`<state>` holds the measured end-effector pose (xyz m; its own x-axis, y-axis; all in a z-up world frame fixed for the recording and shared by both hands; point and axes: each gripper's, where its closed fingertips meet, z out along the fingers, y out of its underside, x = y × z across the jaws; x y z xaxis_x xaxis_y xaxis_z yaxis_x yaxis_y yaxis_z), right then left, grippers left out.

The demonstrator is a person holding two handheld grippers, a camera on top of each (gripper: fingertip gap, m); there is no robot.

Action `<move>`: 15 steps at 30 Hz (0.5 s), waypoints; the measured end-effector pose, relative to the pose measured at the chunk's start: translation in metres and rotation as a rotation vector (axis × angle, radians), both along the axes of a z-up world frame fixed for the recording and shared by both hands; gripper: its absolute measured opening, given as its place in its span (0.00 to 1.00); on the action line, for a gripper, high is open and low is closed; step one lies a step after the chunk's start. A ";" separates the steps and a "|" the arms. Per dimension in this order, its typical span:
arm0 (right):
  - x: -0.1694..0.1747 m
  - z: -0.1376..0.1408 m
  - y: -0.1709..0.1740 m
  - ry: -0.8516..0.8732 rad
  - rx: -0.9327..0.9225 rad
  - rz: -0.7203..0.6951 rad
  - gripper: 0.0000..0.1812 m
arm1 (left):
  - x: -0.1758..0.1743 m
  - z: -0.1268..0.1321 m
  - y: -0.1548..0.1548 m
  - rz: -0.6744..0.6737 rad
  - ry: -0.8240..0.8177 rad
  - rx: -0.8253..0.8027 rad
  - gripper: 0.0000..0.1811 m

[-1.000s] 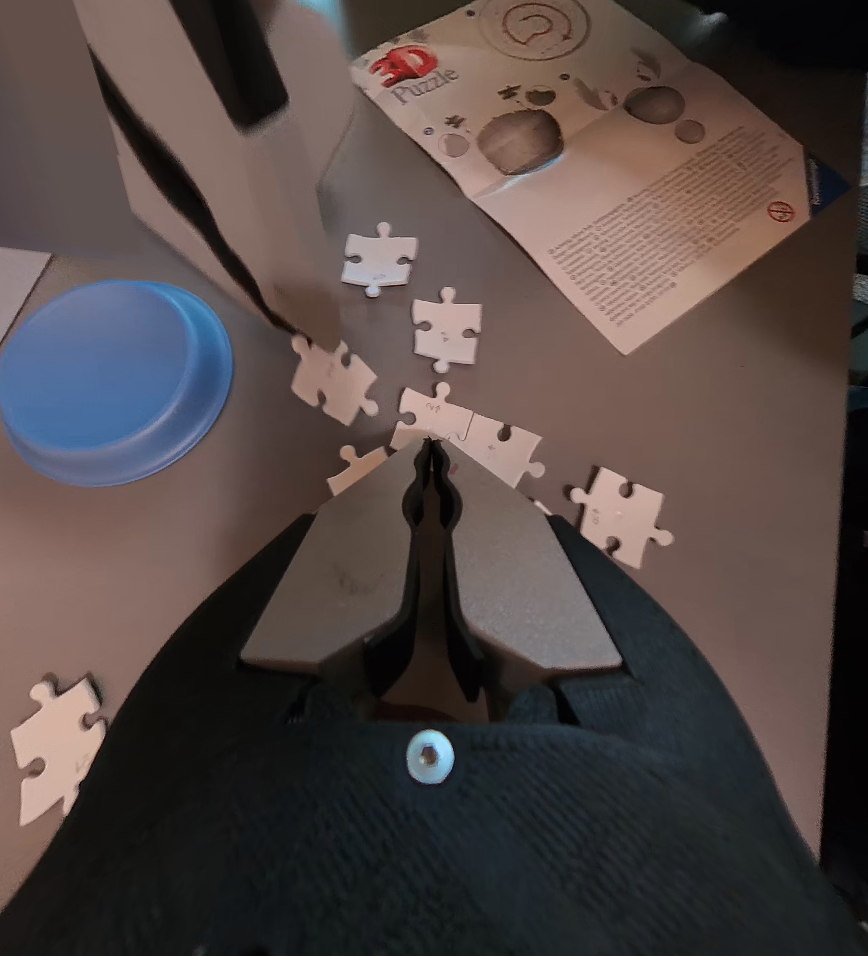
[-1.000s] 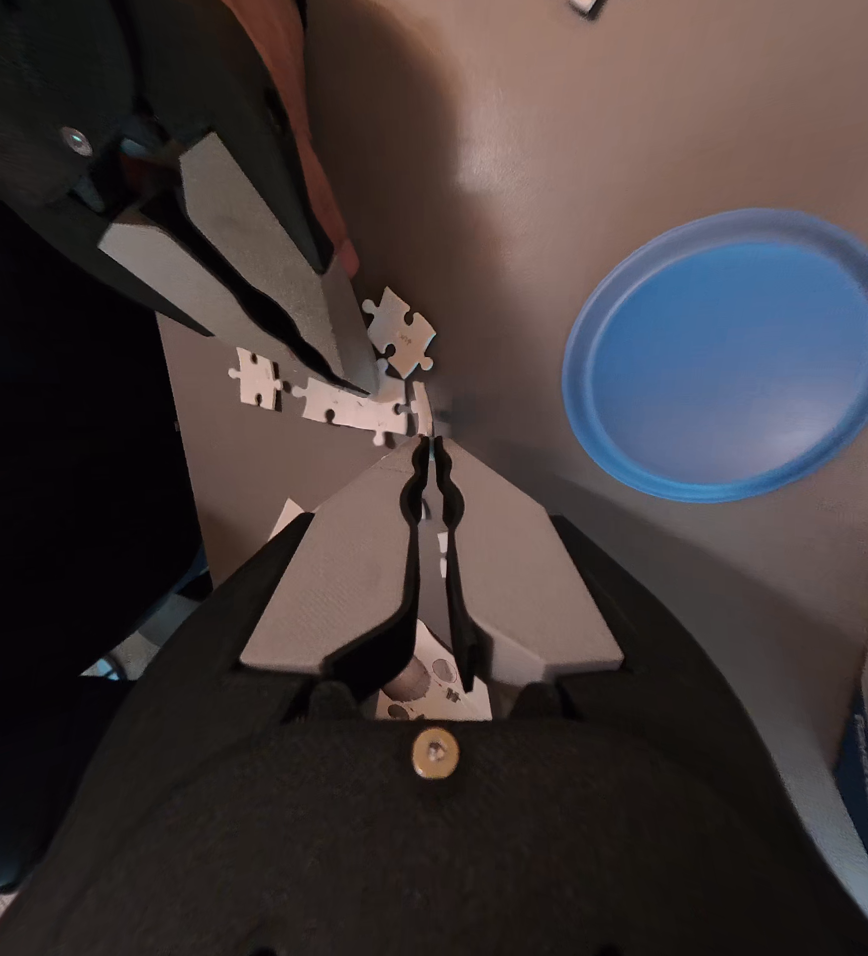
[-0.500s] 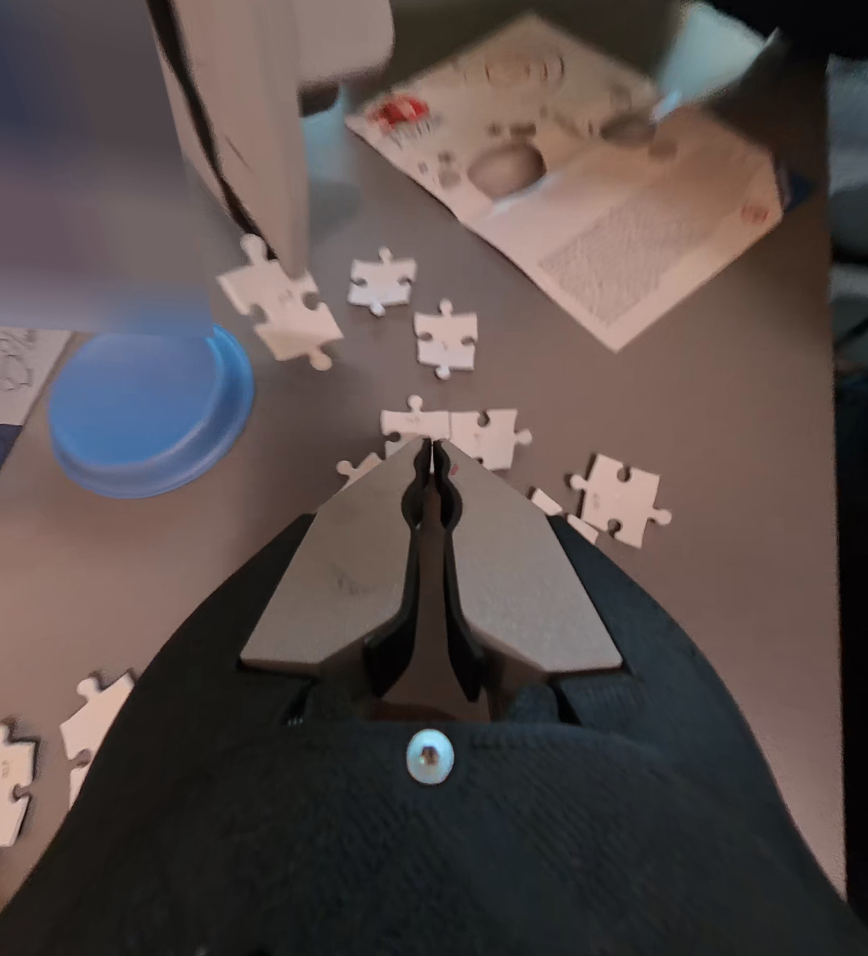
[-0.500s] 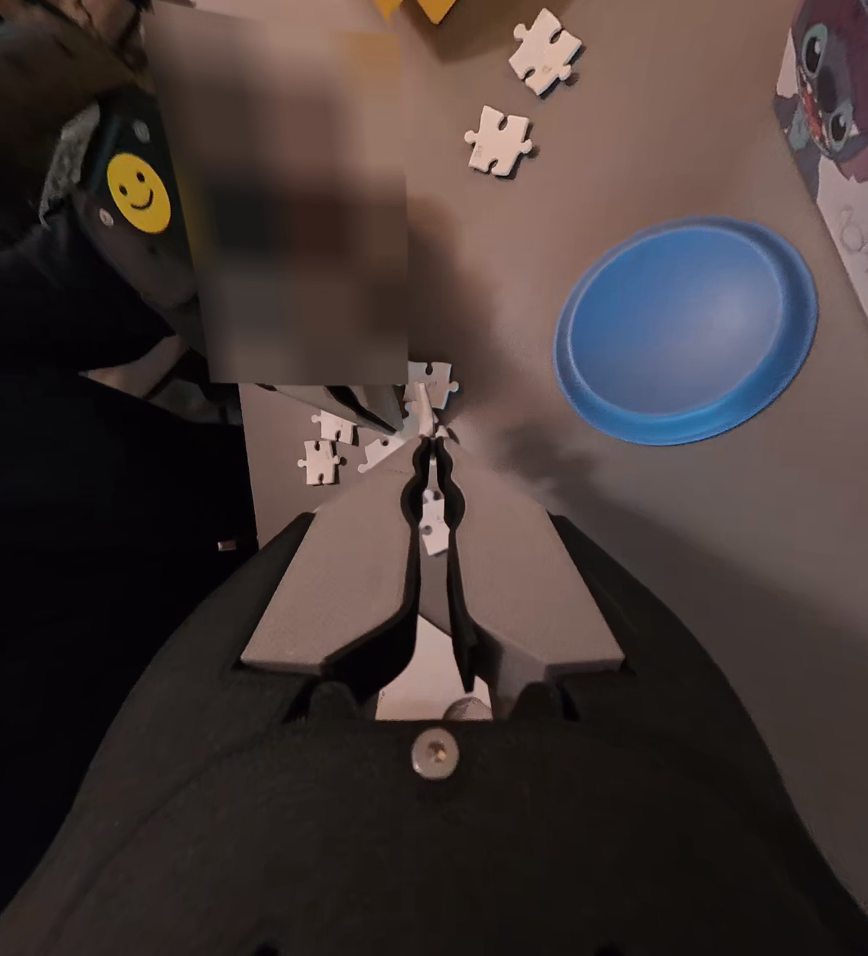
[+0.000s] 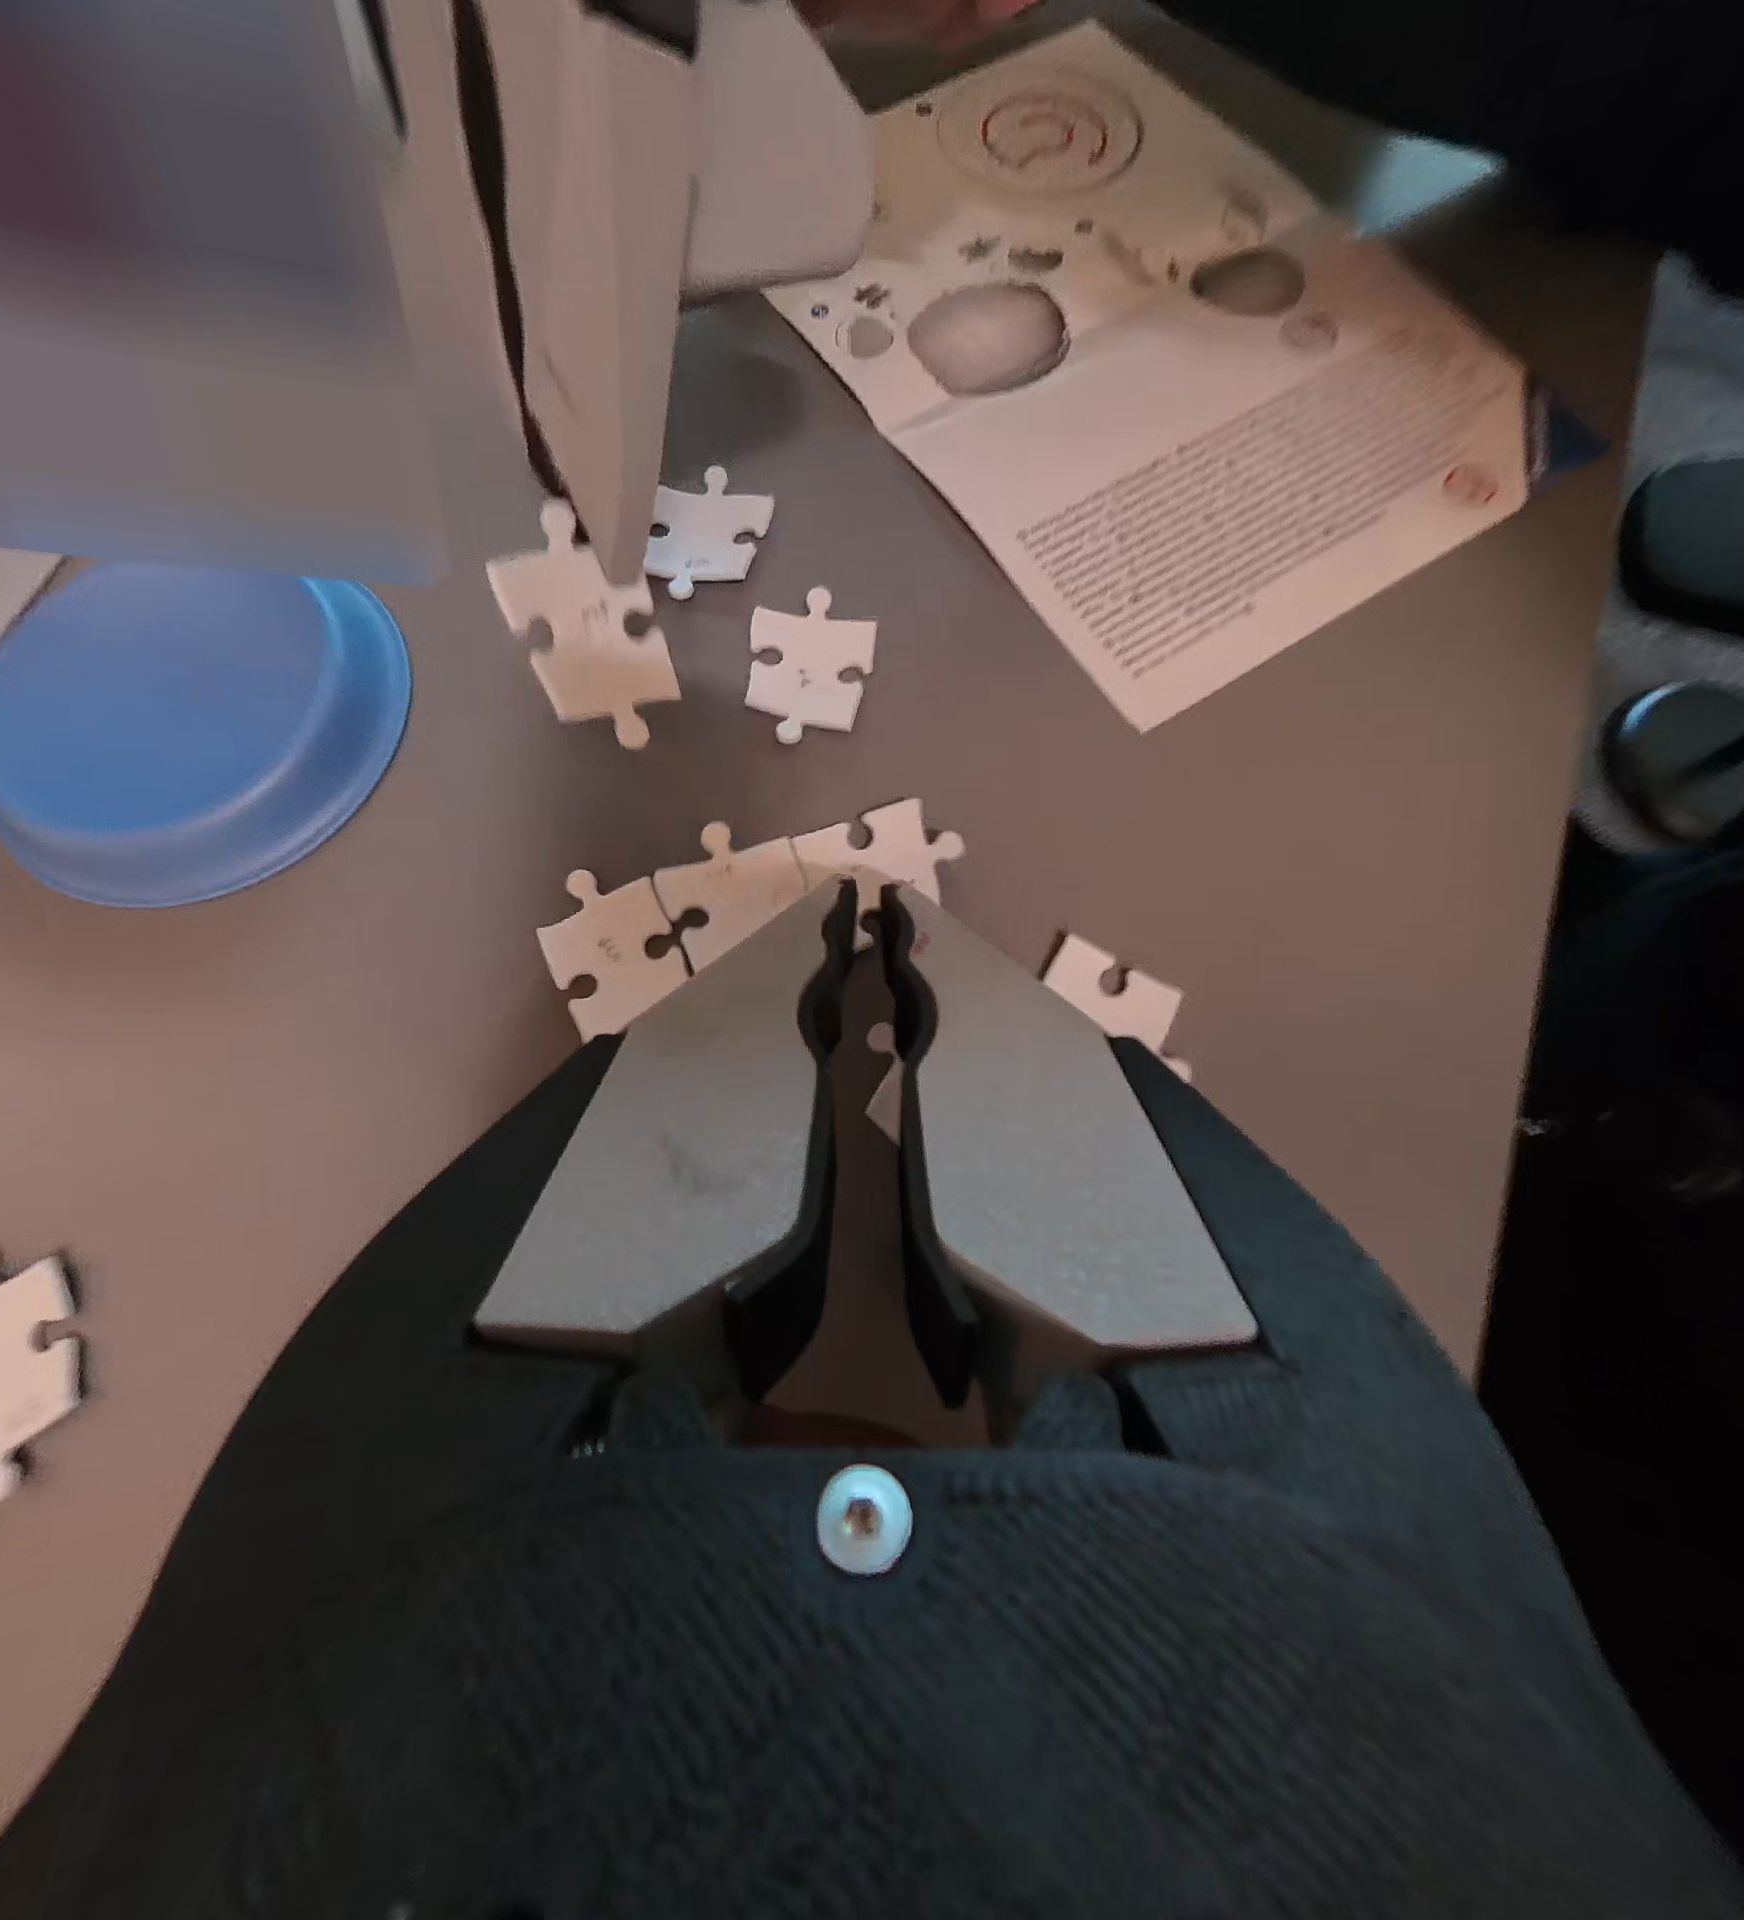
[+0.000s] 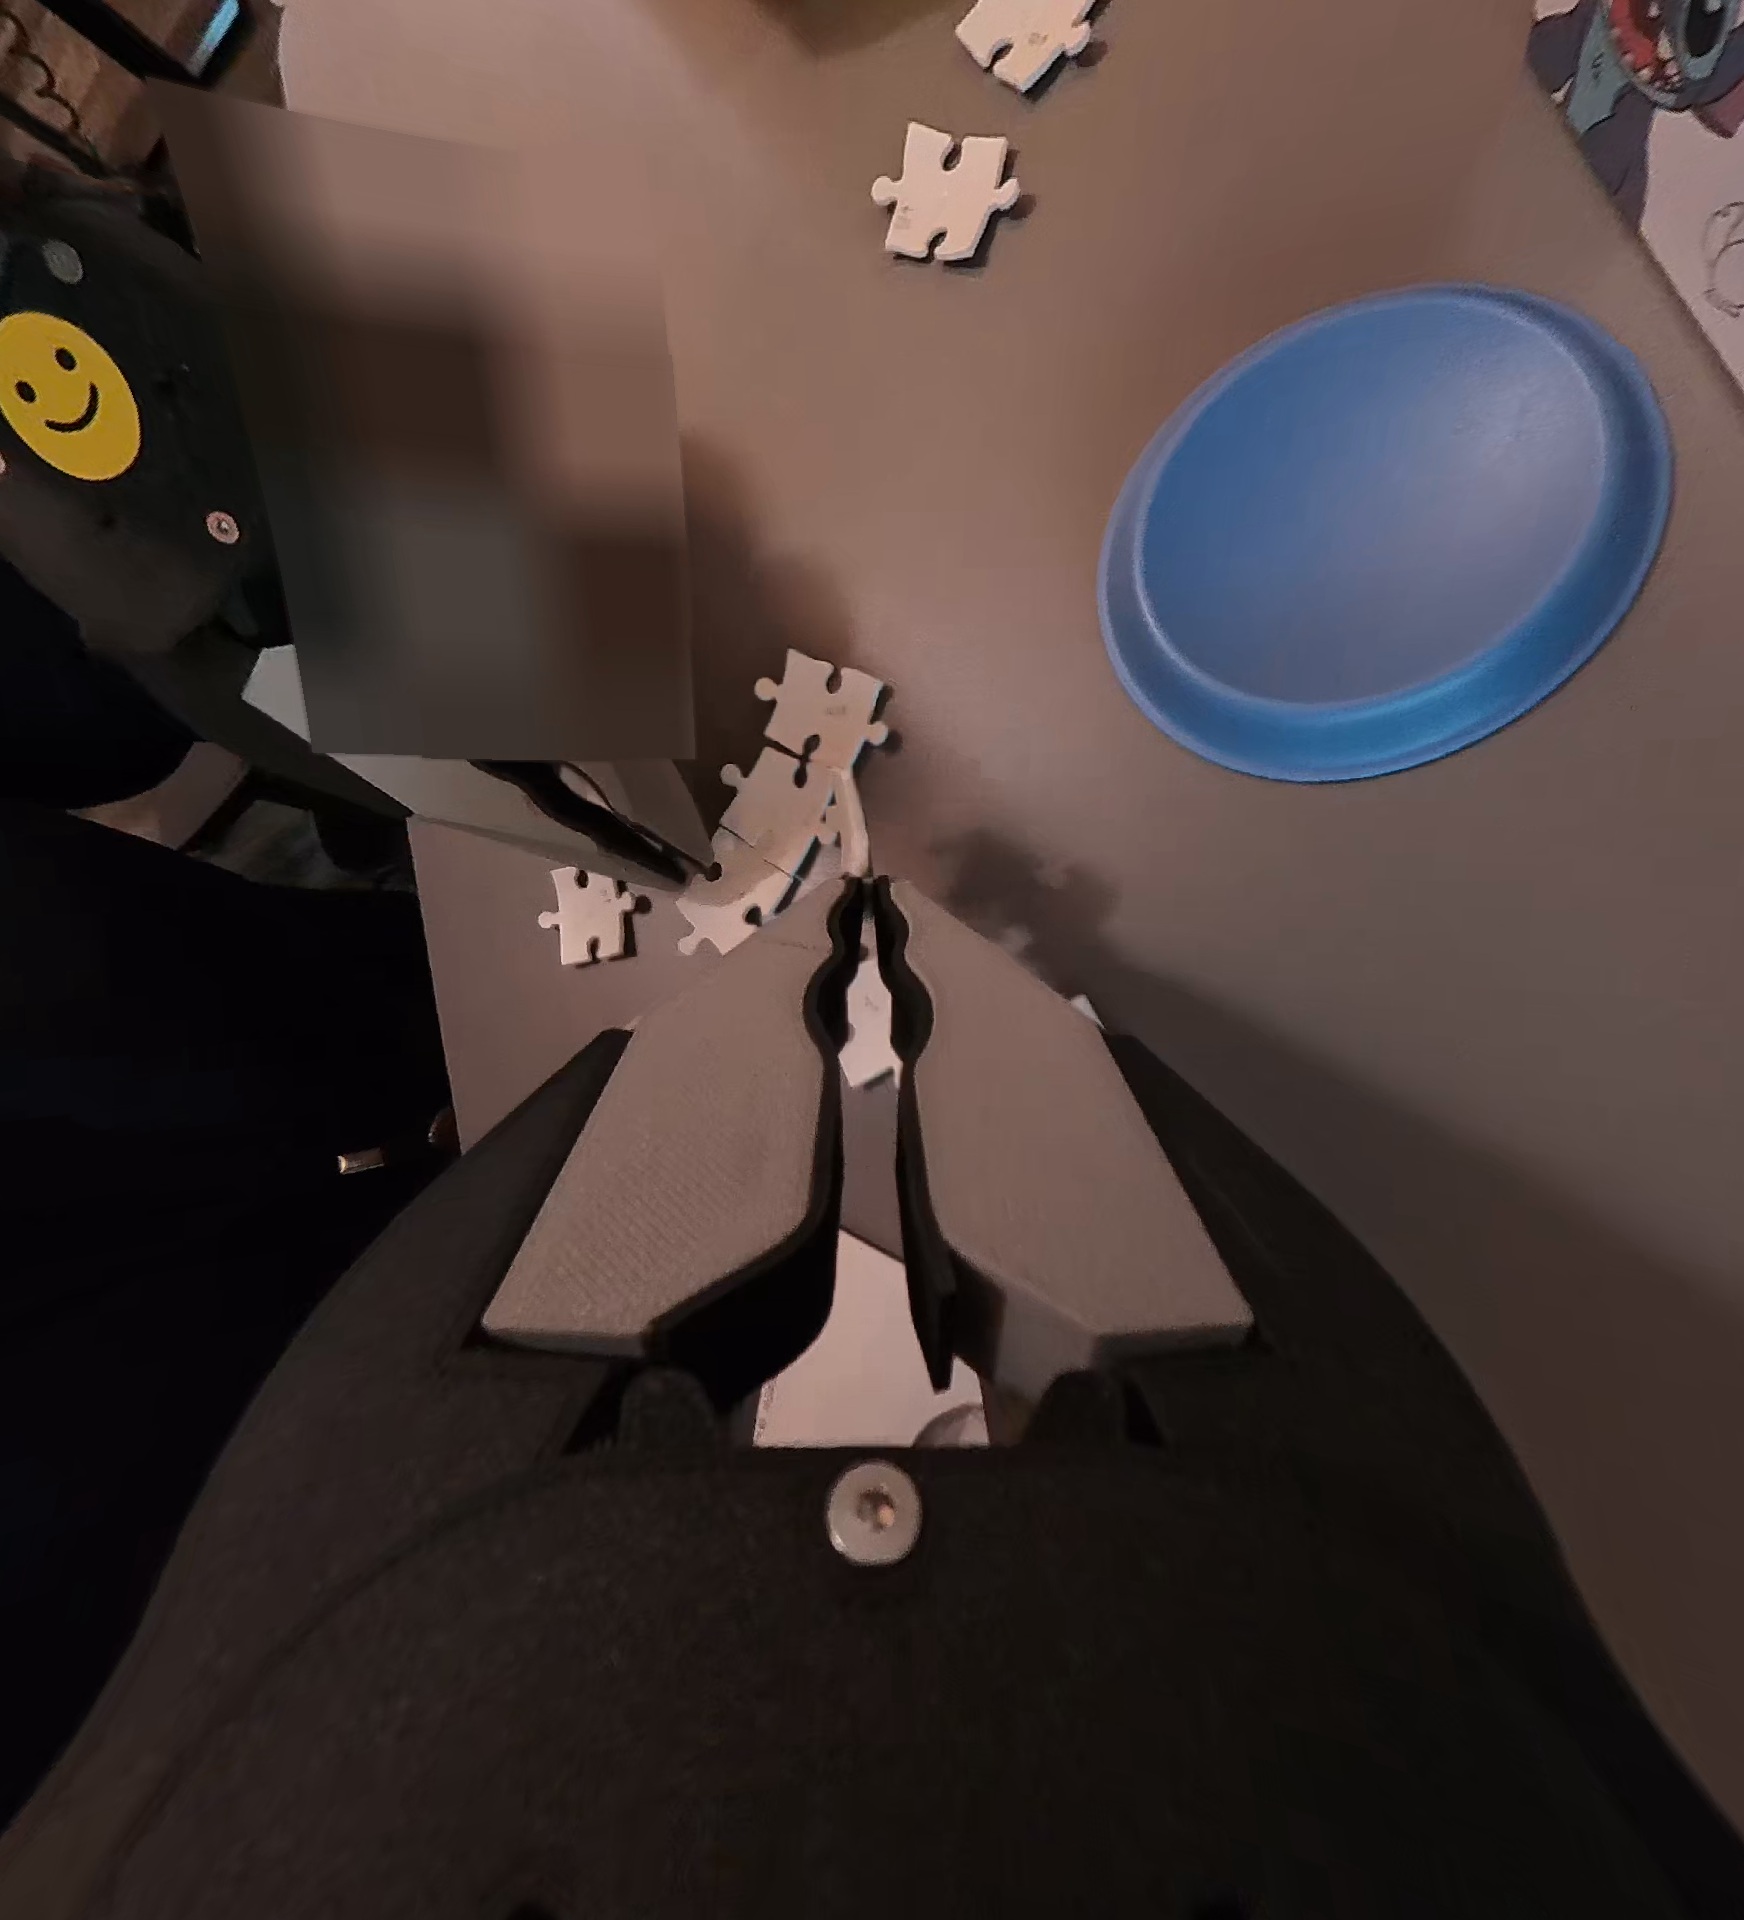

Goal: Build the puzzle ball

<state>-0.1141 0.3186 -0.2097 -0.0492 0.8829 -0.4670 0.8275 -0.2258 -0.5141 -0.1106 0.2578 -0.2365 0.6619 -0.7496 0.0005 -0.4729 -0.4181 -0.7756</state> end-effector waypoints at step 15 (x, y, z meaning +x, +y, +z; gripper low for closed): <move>0.063 0.046 0.088 0.213 0.122 -0.294 0.00 | -0.060 0.050 0.090 0.205 0.003 0.181 0.05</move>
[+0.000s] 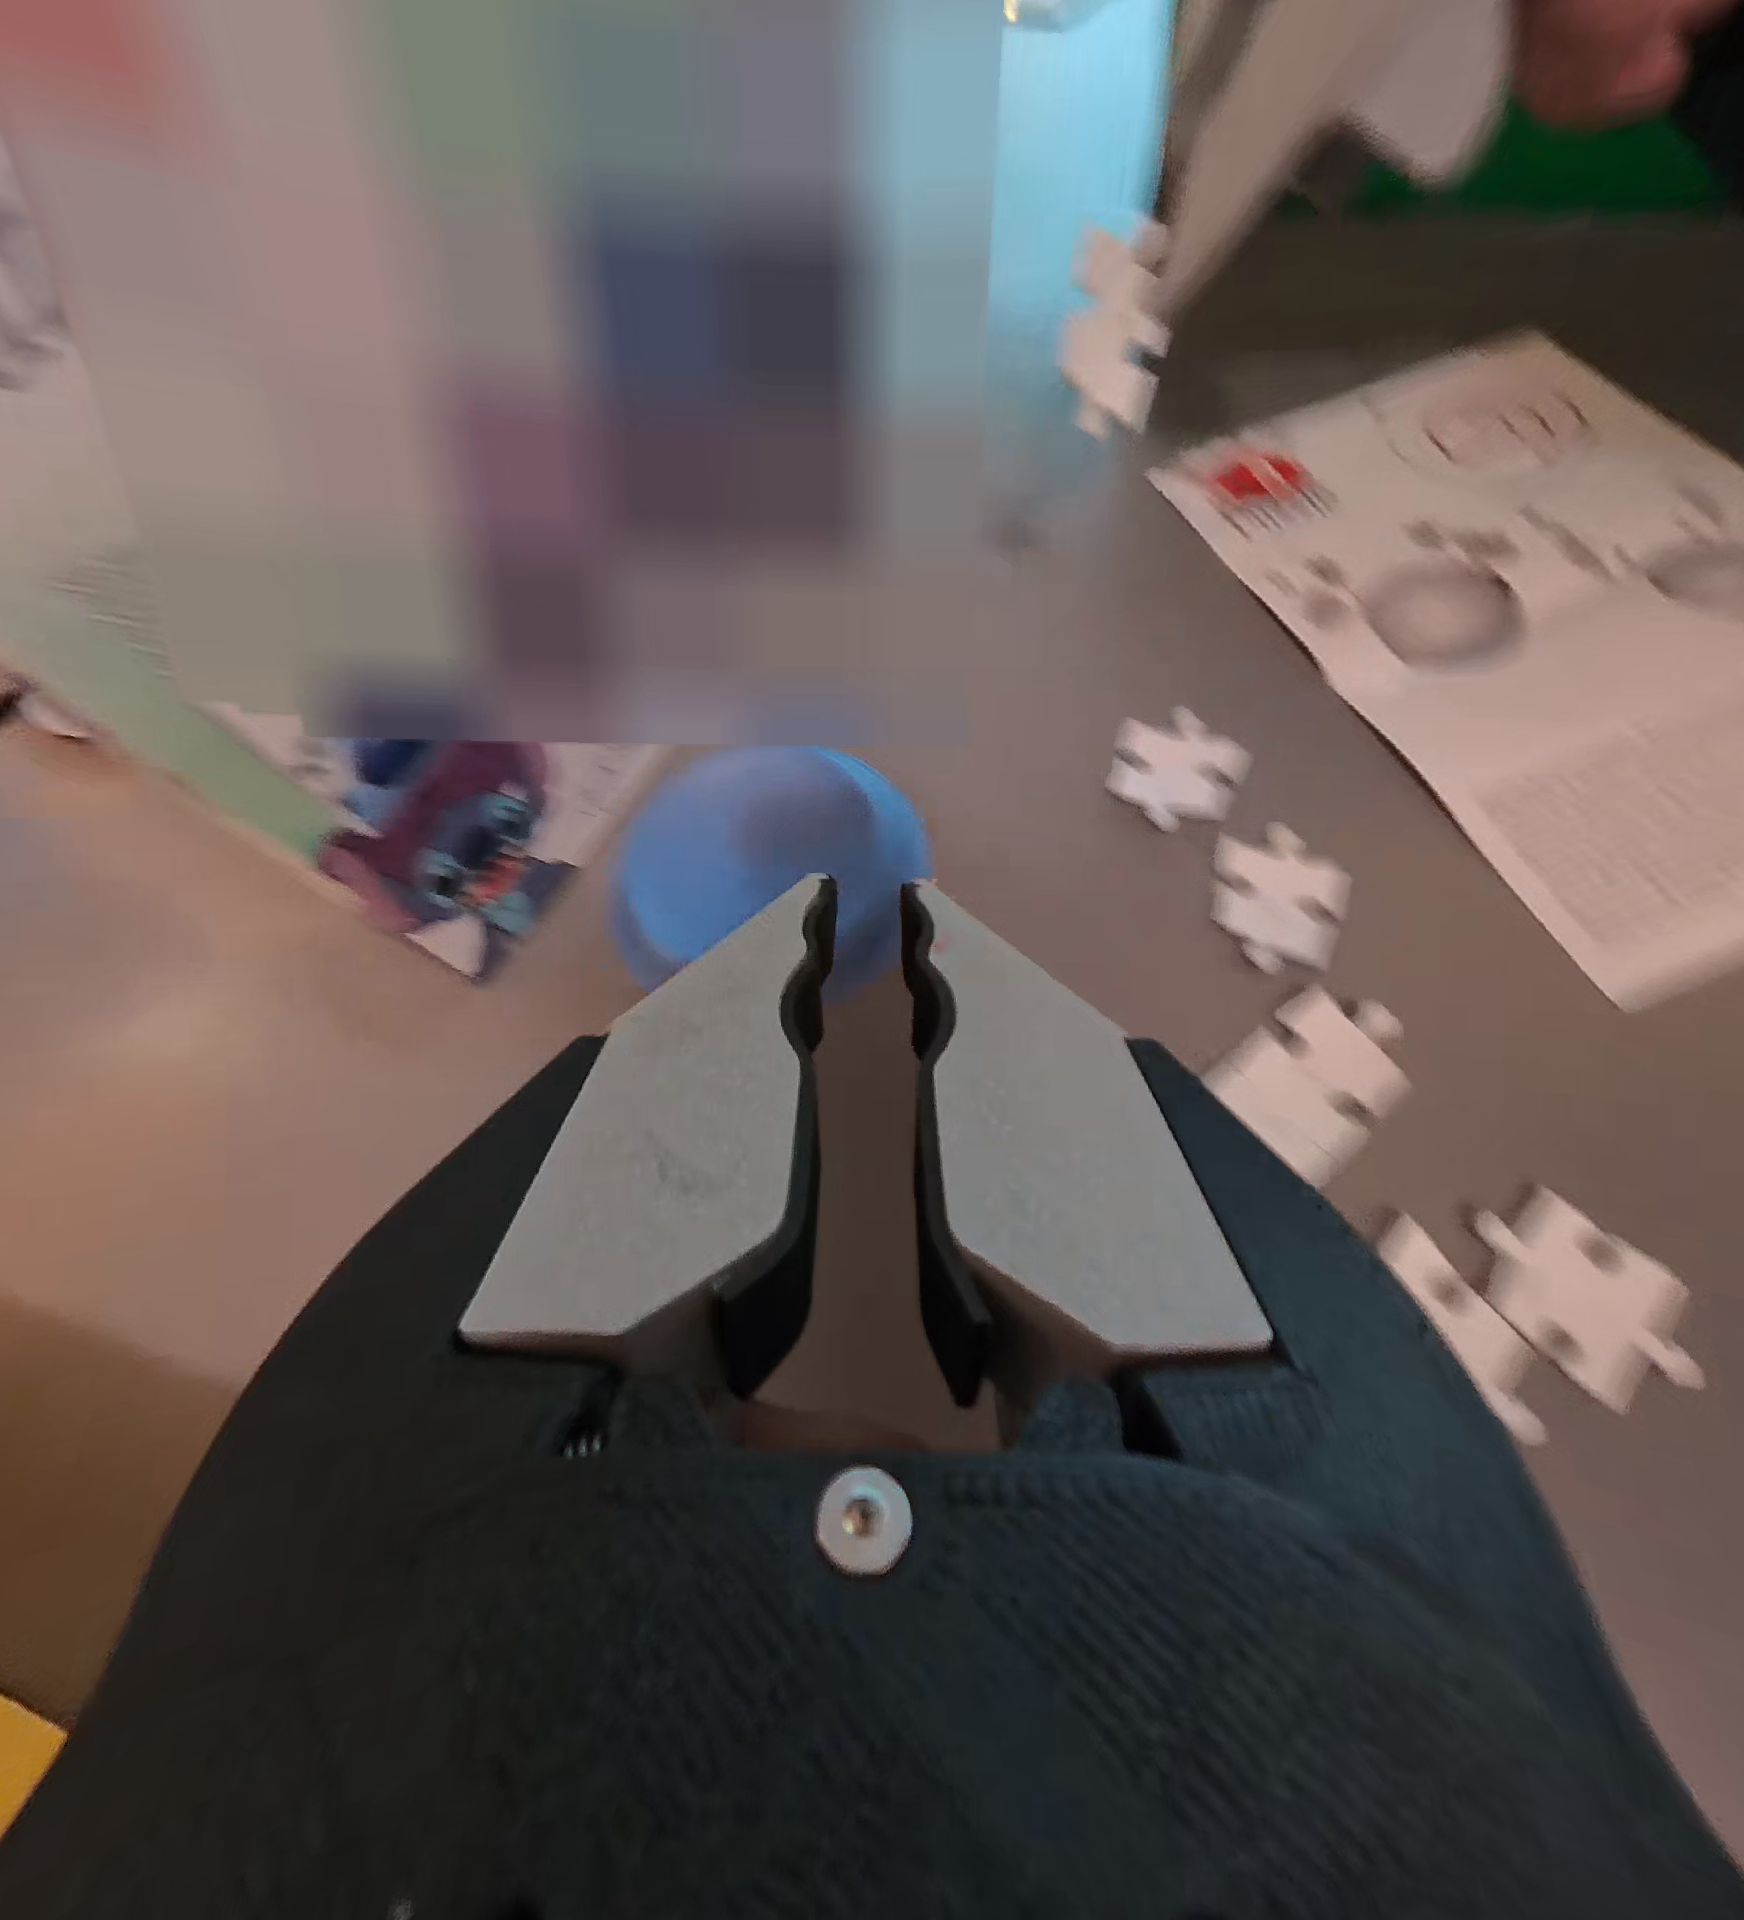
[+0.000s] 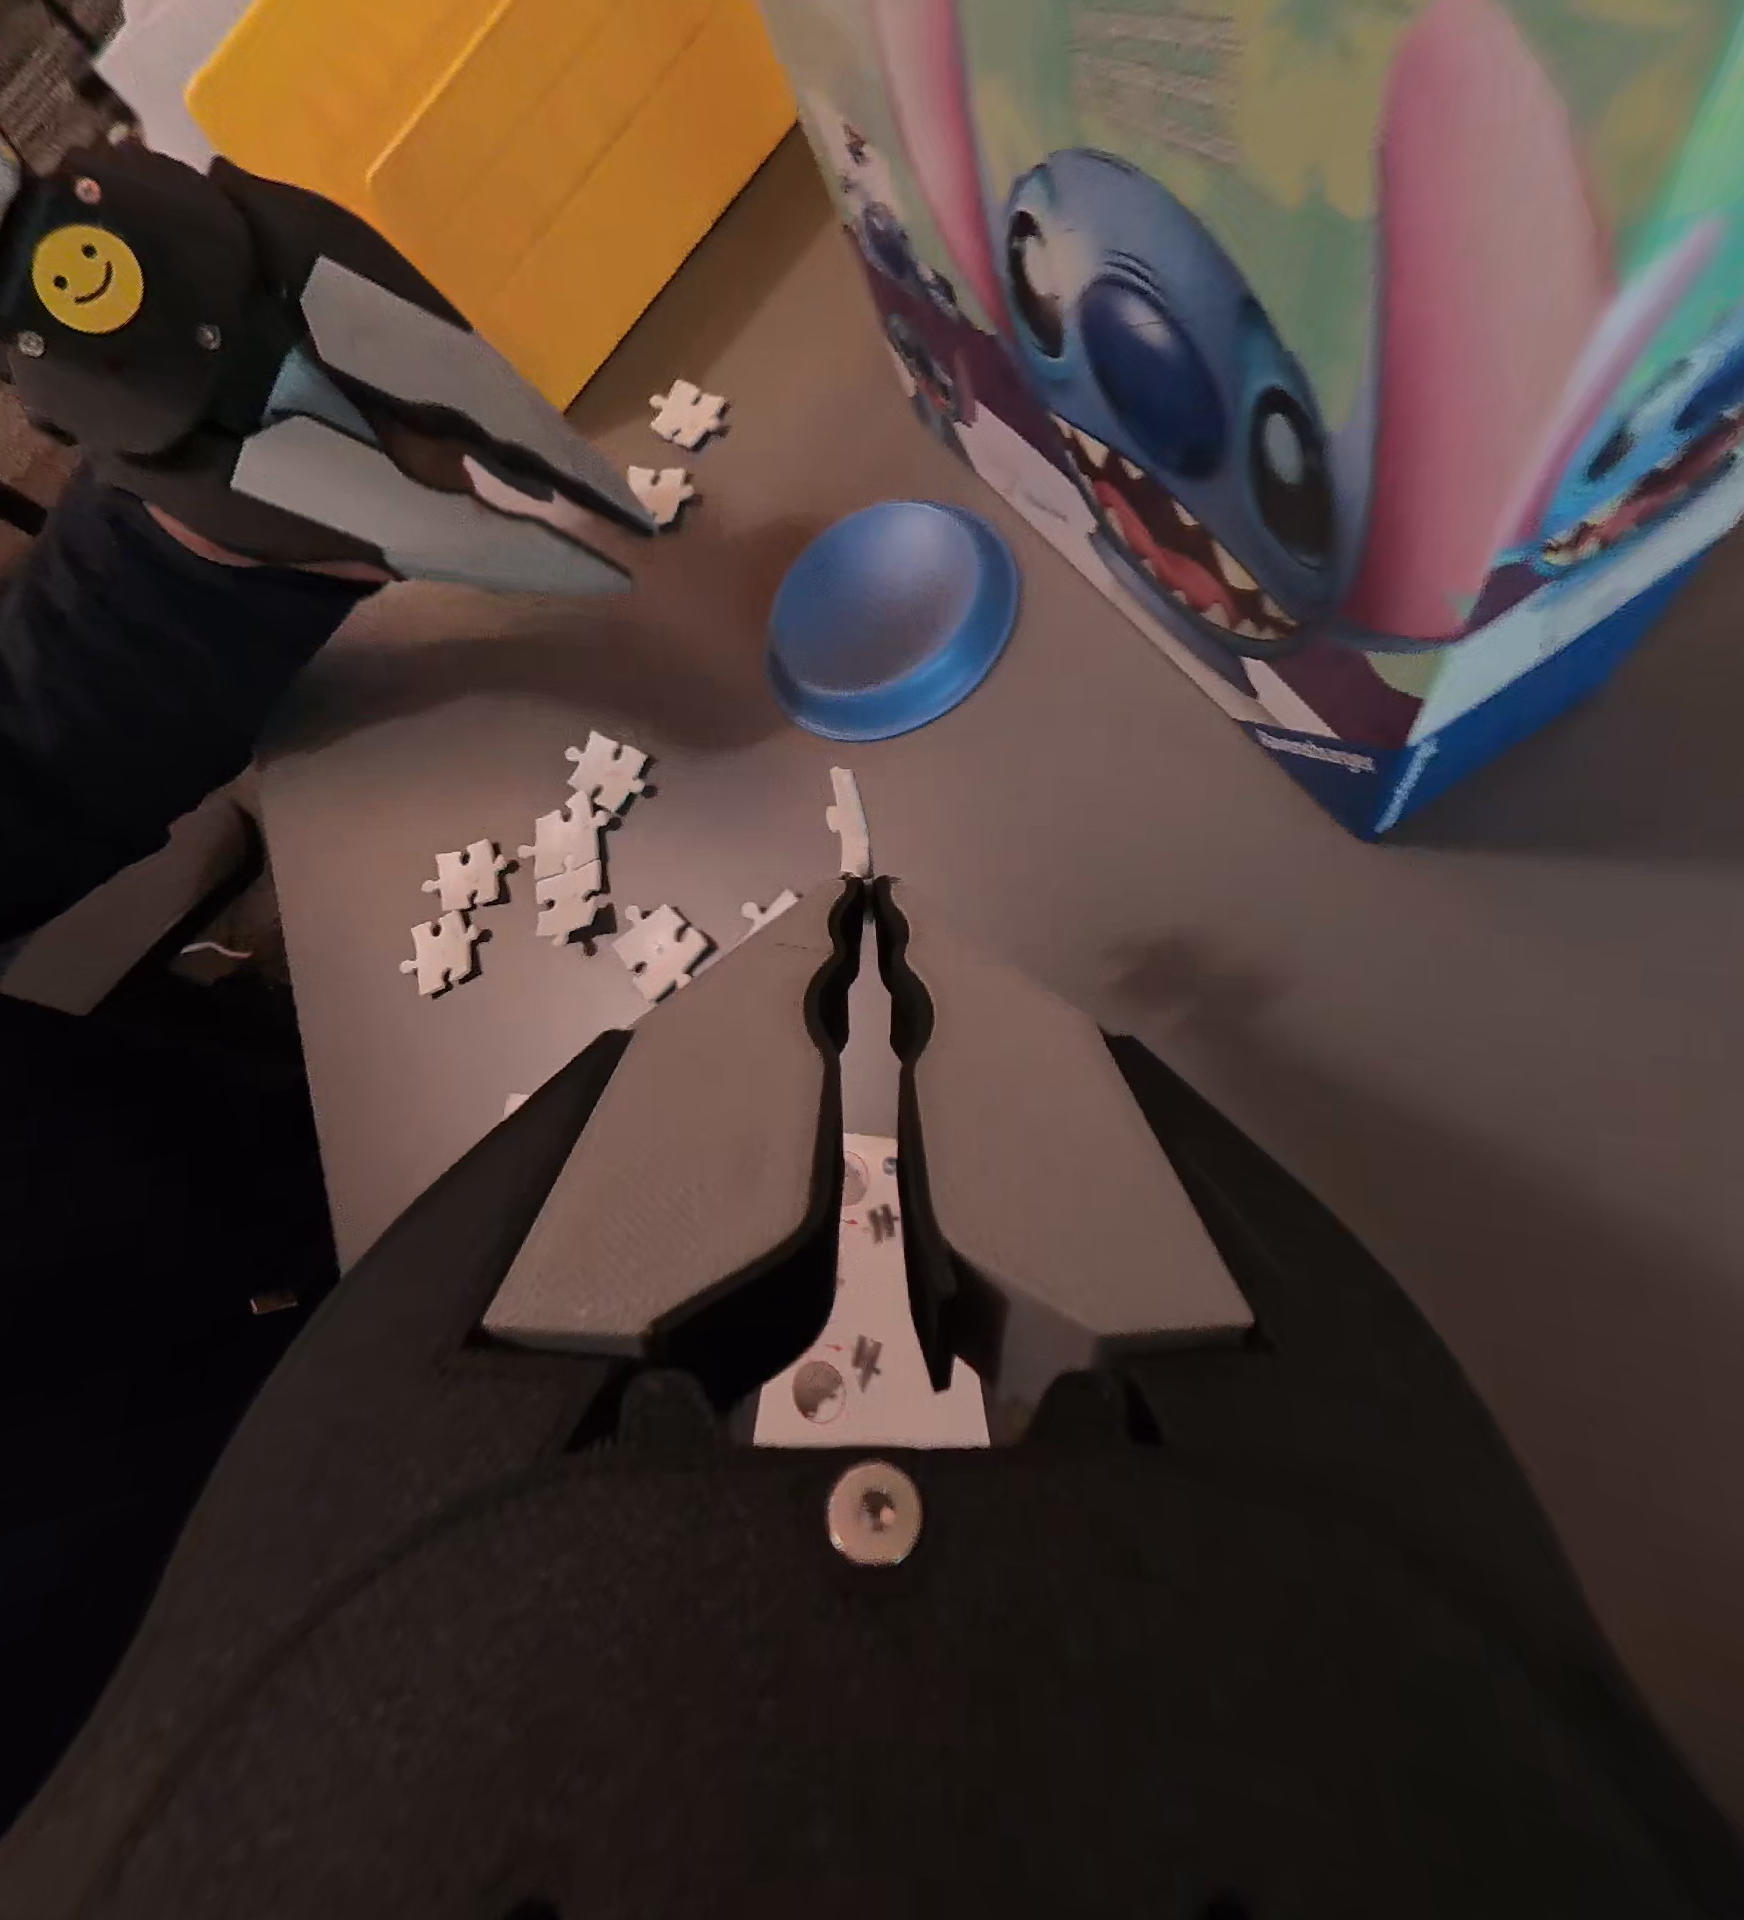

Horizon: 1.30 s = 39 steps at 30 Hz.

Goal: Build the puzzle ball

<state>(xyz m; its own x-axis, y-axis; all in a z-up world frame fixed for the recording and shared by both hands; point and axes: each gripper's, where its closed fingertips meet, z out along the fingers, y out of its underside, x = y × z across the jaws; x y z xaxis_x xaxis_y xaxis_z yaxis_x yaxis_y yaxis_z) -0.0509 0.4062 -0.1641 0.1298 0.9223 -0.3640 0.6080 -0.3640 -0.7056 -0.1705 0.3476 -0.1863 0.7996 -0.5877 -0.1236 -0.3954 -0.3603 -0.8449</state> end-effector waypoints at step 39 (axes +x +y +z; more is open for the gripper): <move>0.002 -0.004 0.017 0.095 0.001 -0.076 0.00 | -0.014 -0.026 0.010 0.115 -0.014 0.015 0.05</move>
